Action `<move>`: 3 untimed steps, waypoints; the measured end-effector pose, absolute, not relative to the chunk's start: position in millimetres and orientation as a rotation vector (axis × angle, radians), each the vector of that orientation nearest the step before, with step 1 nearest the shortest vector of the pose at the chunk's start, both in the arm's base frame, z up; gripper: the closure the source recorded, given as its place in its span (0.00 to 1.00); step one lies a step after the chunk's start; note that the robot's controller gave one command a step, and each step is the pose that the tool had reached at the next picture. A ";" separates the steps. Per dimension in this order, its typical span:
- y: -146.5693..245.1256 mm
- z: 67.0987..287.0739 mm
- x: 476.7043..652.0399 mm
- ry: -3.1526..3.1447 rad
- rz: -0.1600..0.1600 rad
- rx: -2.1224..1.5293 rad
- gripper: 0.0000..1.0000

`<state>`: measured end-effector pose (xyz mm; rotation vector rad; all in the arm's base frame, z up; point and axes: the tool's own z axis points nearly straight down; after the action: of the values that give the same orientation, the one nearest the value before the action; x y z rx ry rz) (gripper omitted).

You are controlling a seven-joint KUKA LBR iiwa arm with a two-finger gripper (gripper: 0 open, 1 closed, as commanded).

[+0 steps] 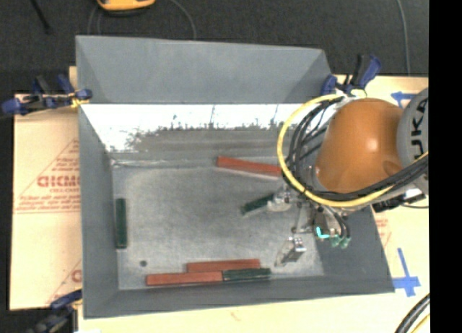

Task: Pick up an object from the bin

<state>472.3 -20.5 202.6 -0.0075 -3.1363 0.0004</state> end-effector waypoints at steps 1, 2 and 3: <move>-20.8 206.1 474.1 -3.144 0.002 -0.006 0.00; 0.8 148.1 475.2 -3.145 0.003 0.155 0.00; 36.5 147.9 472.9 -3.121 0.000 0.391 0.00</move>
Offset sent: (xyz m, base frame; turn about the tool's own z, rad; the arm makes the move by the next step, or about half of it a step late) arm 0.0011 0.0519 -0.1326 -0.2368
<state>472.9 36.5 147.9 0.3910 -3.1211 0.0000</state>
